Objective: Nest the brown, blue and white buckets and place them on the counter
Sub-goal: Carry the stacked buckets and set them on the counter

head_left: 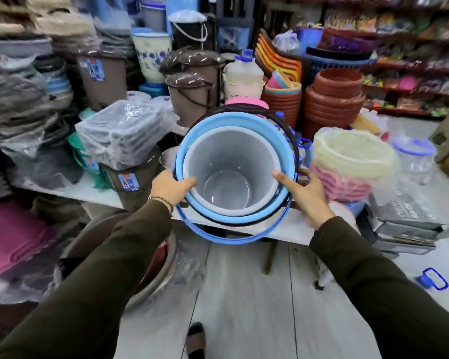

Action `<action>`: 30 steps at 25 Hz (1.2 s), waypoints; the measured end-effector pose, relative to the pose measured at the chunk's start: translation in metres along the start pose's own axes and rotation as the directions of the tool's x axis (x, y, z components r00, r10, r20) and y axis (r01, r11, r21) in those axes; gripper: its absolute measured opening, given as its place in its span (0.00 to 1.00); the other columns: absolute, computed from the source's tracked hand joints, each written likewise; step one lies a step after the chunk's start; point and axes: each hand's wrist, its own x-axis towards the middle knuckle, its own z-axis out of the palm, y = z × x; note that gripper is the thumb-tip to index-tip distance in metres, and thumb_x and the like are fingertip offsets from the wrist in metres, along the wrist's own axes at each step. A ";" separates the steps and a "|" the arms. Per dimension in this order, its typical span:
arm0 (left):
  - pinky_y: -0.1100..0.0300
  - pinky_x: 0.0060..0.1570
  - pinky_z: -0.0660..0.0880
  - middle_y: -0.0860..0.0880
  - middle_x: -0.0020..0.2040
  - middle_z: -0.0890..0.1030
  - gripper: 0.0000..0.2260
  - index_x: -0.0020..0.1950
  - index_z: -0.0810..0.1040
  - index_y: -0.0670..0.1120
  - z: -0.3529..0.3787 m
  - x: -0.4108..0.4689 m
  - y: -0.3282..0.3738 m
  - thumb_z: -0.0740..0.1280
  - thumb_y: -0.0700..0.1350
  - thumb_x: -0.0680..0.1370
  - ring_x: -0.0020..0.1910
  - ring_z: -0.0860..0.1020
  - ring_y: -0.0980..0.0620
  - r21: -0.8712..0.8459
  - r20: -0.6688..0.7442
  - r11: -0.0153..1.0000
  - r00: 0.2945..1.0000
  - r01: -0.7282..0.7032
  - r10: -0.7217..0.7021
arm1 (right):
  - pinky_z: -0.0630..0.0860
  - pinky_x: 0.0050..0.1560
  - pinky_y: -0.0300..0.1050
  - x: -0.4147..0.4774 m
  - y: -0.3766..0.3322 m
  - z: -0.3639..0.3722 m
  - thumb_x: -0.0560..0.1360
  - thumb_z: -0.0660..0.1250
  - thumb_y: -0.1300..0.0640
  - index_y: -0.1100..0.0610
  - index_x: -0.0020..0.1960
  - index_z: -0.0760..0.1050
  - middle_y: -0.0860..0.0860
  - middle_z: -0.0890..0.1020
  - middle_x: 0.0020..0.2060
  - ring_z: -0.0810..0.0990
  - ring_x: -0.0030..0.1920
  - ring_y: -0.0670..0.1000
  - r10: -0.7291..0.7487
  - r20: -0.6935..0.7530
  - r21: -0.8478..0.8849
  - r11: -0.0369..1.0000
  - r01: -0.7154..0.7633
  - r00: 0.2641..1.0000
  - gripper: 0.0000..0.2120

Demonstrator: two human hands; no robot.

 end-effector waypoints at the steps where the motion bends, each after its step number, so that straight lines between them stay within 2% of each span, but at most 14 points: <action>1: 0.54 0.36 0.81 0.41 0.45 0.83 0.18 0.50 0.80 0.41 0.000 0.021 0.012 0.73 0.51 0.66 0.38 0.80 0.43 -0.007 -0.013 1.000 1.000 -0.013 0.013 | 0.83 0.34 0.45 0.018 -0.015 0.006 0.62 0.82 0.44 0.53 0.62 0.73 0.50 0.84 0.45 0.86 0.41 0.49 -0.016 0.004 0.003 1.000 0.016 1.000 0.34; 2: 0.56 0.39 0.80 0.41 0.46 0.83 0.18 0.51 0.80 0.42 0.000 0.043 0.024 0.73 0.51 0.66 0.39 0.80 0.43 0.013 -0.016 0.999 0.999 -0.031 0.031 | 0.81 0.29 0.41 0.038 -0.027 0.013 0.64 0.81 0.46 0.52 0.61 0.73 0.48 0.83 0.43 0.85 0.38 0.46 -0.023 -0.003 0.000 1.000 0.023 1.000 0.31; 4: 0.60 0.39 0.77 0.42 0.46 0.83 0.15 0.50 0.81 0.43 0.001 0.089 0.045 0.73 0.50 0.69 0.38 0.79 0.44 0.026 -0.014 0.998 0.998 -0.053 0.053 | 0.79 0.27 0.39 0.079 -0.046 0.028 0.64 0.81 0.46 0.53 0.60 0.74 0.50 0.84 0.45 0.85 0.37 0.47 -0.037 -0.011 -0.003 0.999 0.037 0.999 0.30; 7: 0.52 0.50 0.79 0.40 0.48 0.85 0.19 0.51 0.83 0.43 0.007 0.158 0.063 0.72 0.54 0.65 0.47 0.82 0.41 0.029 0.017 0.999 0.999 -0.045 0.044 | 0.82 0.33 0.44 0.141 -0.060 0.054 0.56 0.83 0.38 0.52 0.59 0.78 0.53 0.86 0.50 0.87 0.41 0.51 -0.016 -0.020 -0.035 0.999 0.015 1.000 0.36; 10: 0.48 0.51 0.81 0.39 0.48 0.85 0.21 0.50 0.82 0.43 0.017 0.220 0.066 0.71 0.55 0.63 0.47 0.83 0.40 0.063 0.091 0.998 0.996 0.007 -0.012 | 0.85 0.45 0.56 0.196 -0.051 0.079 0.48 0.82 0.32 0.52 0.60 0.78 0.52 0.86 0.53 0.87 0.48 0.54 0.056 -0.058 -0.049 0.997 -0.059 0.997 0.46; 11: 0.46 0.51 0.81 0.39 0.49 0.85 0.22 0.50 0.82 0.43 0.021 0.240 0.062 0.71 0.55 0.62 0.47 0.83 0.40 0.063 0.116 0.997 0.992 0.034 -0.042 | 0.85 0.45 0.57 0.210 -0.044 0.086 0.48 0.82 0.32 0.53 0.61 0.77 0.52 0.85 0.53 0.87 0.49 0.55 0.084 -0.074 -0.048 0.995 -0.088 0.994 0.47; 13: 0.51 0.52 0.80 0.40 0.51 0.84 0.23 0.53 0.82 0.42 0.033 0.271 0.050 0.72 0.55 0.64 0.48 0.82 0.41 0.097 0.143 0.992 0.986 0.075 -0.088 | 0.85 0.40 0.55 0.232 -0.026 0.099 0.50 0.82 0.35 0.54 0.62 0.76 0.54 0.85 0.53 0.87 0.48 0.56 0.152 -0.076 -0.062 0.986 -0.156 0.986 0.46; 16: 0.55 0.50 0.75 0.43 0.51 0.82 0.19 0.56 0.80 0.39 0.056 0.293 0.027 0.72 0.50 0.71 0.50 0.79 0.42 0.152 0.201 0.979 0.966 0.136 -0.165 | 0.85 0.41 0.57 0.254 0.010 0.109 0.50 0.82 0.36 0.54 0.63 0.75 0.56 0.85 0.53 0.86 0.49 0.58 0.255 -0.096 -0.078 0.962 -0.263 0.962 0.47; 17: 0.54 0.51 0.76 0.42 0.51 0.82 0.19 0.56 0.80 0.40 0.065 0.301 0.017 0.73 0.49 0.69 0.49 0.79 0.42 0.134 0.229 0.976 0.953 0.173 -0.201 | 0.85 0.41 0.57 0.264 0.024 0.112 0.51 0.82 0.37 0.54 0.63 0.75 0.57 0.85 0.52 0.86 0.49 0.59 0.282 -0.091 -0.076 0.954 -0.289 0.955 0.45; 20: 0.46 0.54 0.81 0.38 0.51 0.84 0.27 0.55 0.80 0.40 0.095 0.325 -0.019 0.73 0.51 0.59 0.49 0.82 0.40 0.106 0.253 0.948 0.914 0.299 -0.316 | 0.84 0.39 0.53 0.285 0.059 0.122 0.59 0.82 0.42 0.57 0.60 0.78 0.57 0.86 0.48 0.86 0.45 0.59 0.373 -0.084 -0.108 0.918 -0.381 0.924 0.35; 23: 0.47 0.55 0.80 0.39 0.52 0.84 0.20 0.55 0.80 0.42 0.120 0.339 -0.050 0.74 0.47 0.65 0.51 0.82 0.39 0.177 0.249 0.916 0.884 0.359 -0.395 | 0.82 0.36 0.51 0.303 0.094 0.127 0.67 0.80 0.50 0.61 0.56 0.79 0.57 0.85 0.42 0.84 0.38 0.57 0.453 -0.066 -0.148 0.877 -0.457 0.889 0.23; 25: 0.49 0.55 0.80 0.41 0.51 0.84 0.15 0.50 0.81 0.43 0.131 0.342 -0.065 0.74 0.47 0.66 0.51 0.82 0.40 0.231 0.234 0.889 0.864 0.396 -0.446 | 0.83 0.38 0.54 0.313 0.115 0.128 0.66 0.80 0.49 0.61 0.54 0.80 0.58 0.86 0.42 0.85 0.38 0.58 0.509 -0.065 -0.217 0.832 -0.510 0.858 0.23; 27: 0.48 0.52 0.82 0.41 0.49 0.85 0.14 0.46 0.80 0.45 0.143 0.348 -0.081 0.75 0.47 0.63 0.48 0.83 0.40 0.212 0.226 0.870 0.844 0.445 -0.487 | 0.85 0.43 0.58 0.327 0.137 0.129 0.64 0.80 0.46 0.62 0.53 0.80 0.60 0.86 0.44 0.86 0.42 0.60 0.560 -0.067 -0.308 0.776 -0.551 0.826 0.26; 30: 0.47 0.52 0.82 0.43 0.49 0.83 0.20 0.53 0.79 0.45 0.159 0.358 -0.094 0.76 0.47 0.64 0.47 0.83 0.42 0.259 0.212 0.858 0.840 0.444 -0.499 | 0.84 0.48 0.59 0.341 0.148 0.133 0.65 0.78 0.41 0.61 0.48 0.79 0.60 0.86 0.46 0.86 0.44 0.60 0.566 -0.079 -0.504 0.687 -0.523 0.820 0.24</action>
